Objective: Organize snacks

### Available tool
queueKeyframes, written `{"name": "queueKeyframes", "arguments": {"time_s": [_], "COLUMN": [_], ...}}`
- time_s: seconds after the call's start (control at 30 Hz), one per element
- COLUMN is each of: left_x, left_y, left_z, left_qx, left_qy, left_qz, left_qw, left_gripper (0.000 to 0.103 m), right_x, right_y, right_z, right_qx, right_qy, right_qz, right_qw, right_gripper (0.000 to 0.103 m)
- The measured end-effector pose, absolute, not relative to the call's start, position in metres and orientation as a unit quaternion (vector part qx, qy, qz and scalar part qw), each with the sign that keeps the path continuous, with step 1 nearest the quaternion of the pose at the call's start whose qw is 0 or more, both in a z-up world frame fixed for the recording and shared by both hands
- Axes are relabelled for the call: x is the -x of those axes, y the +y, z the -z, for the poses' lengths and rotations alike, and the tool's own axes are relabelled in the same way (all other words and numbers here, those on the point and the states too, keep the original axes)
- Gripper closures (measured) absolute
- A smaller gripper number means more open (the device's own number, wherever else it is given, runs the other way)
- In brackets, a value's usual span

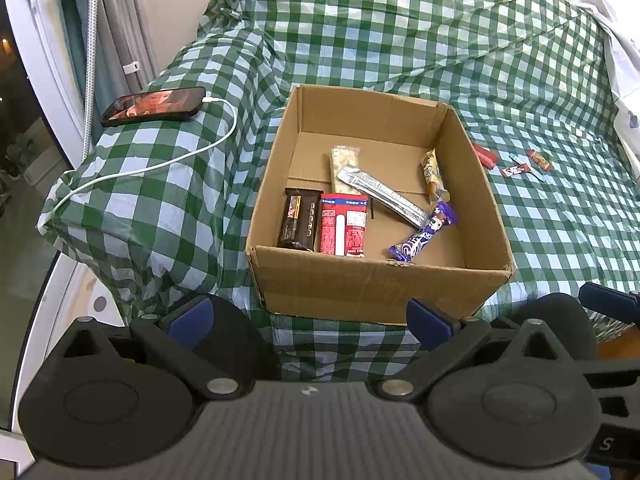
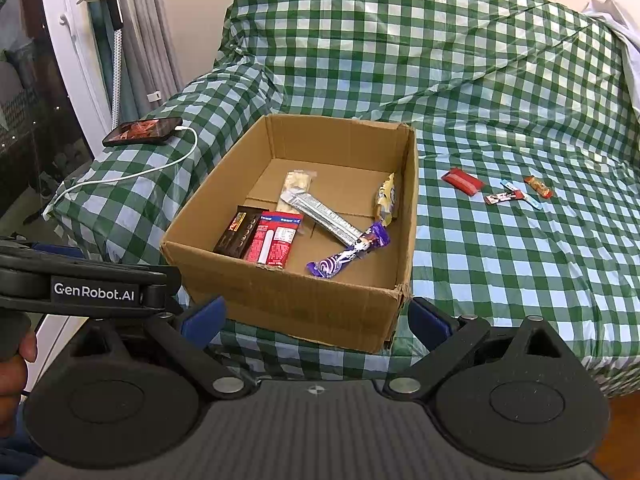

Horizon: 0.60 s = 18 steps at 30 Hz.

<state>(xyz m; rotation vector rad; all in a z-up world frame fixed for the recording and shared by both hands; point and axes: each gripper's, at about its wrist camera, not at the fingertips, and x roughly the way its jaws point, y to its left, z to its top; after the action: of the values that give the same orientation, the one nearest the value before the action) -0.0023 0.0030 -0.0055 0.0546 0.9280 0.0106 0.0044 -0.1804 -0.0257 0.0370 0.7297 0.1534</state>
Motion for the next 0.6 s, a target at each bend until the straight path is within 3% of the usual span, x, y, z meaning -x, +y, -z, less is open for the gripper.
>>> {"name": "queueKeyframes", "arguments": {"time_s": [0.6], "left_x": [-0.0046], "left_y": [-0.0003], "left_z": [0.0138], "left_qx": [-0.035], "left_qy": [0.46], "left_qz": [-0.007], "left_qw": [0.887], "left_gripper": [0.0], "right_x": [-0.0152], "right_y": [-0.18], "right_z": [0.0336], "right_qx": [-0.025], "right_qy": [0.372], "right_qz": [-0.076], "right_qw": [0.925], "right_gripper": [0.005]}}
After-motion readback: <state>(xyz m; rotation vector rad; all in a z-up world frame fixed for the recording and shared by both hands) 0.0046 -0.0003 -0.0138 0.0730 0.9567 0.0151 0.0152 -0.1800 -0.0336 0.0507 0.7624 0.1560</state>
